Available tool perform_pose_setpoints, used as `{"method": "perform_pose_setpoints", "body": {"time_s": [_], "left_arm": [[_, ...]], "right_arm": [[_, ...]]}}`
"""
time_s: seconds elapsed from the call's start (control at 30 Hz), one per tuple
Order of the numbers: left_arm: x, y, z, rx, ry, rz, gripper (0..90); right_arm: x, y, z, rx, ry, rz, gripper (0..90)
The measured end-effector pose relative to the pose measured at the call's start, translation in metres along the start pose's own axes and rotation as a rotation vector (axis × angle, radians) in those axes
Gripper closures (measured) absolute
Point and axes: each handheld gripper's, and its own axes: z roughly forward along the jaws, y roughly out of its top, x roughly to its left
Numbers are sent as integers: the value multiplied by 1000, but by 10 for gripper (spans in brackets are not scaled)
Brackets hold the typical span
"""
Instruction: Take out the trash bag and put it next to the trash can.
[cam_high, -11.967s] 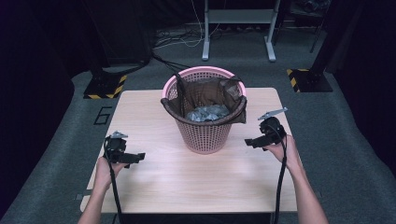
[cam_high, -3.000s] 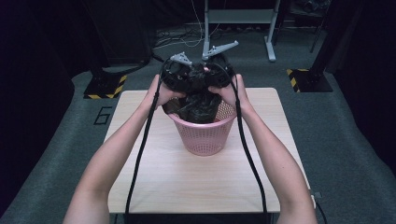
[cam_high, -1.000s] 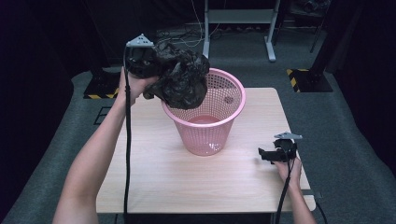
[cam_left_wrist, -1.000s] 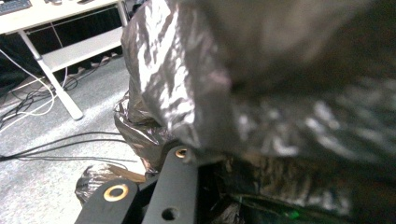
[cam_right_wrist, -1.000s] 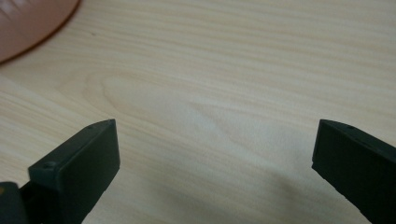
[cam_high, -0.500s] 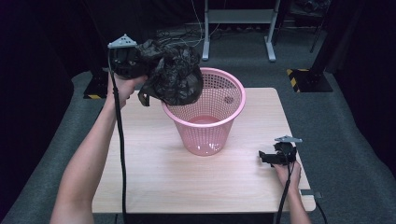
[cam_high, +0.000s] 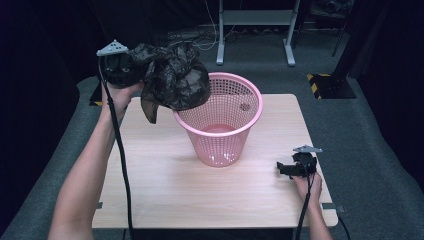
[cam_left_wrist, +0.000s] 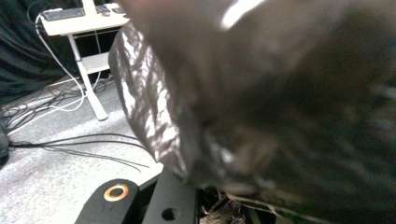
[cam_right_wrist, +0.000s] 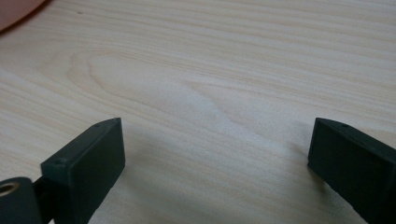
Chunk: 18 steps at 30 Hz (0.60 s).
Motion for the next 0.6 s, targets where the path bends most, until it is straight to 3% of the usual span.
{"method": "perform_pose_setpoints", "body": {"time_s": [0.37, 0.6], "left_arm": [[11, -4, -15, -20, 89, -22, 855], [21, -9, -25, -26, 158, -59, 856]], "right_arm": [[-1, 0, 0, -4, 6, 5, 36], [0, 0, 0, -4, 4, 3, 38]]}}
